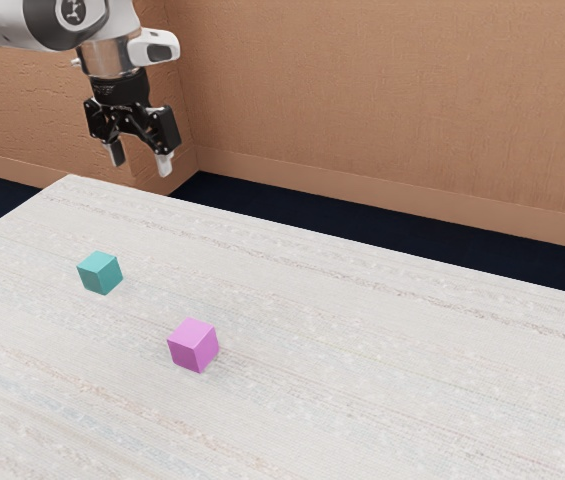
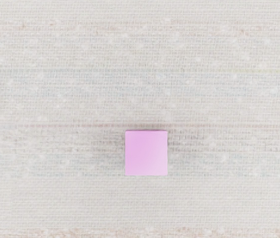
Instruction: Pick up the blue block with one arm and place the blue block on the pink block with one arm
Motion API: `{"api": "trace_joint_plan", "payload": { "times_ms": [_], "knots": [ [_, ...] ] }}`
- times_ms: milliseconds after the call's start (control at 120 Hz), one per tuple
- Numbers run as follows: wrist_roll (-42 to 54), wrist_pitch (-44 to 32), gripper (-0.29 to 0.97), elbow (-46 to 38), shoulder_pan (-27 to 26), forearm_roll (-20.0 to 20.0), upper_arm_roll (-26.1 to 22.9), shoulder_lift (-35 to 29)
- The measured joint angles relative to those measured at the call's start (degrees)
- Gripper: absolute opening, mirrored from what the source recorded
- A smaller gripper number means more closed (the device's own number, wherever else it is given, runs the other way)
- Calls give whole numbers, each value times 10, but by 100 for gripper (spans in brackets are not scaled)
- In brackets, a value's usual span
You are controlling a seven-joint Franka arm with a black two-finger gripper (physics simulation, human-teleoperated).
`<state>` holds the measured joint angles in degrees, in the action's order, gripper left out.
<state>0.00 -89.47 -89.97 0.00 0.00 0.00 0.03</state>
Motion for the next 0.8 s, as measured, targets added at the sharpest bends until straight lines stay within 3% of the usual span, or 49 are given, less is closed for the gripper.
{"api": "trace_joint_plan", "payload": {
  "times_ms": [117, 408, 492, 575, 700, 800],
  "knots": [
    [8, 33, 68, 122, 32, -19, -29, 59],
    [24, 69, 68, 143, 41, -29, -36, 68],
    [27, 94, 68, 246, 36, -28, -38, 49],
    [30, 119, 68, 282, 11, -26, -40, 33],
    [34, 141, 68, 288, -24, -6, -38, 31],
    [36, 149, 68, 287, -17, 14, -33, 45]
  ]
}}
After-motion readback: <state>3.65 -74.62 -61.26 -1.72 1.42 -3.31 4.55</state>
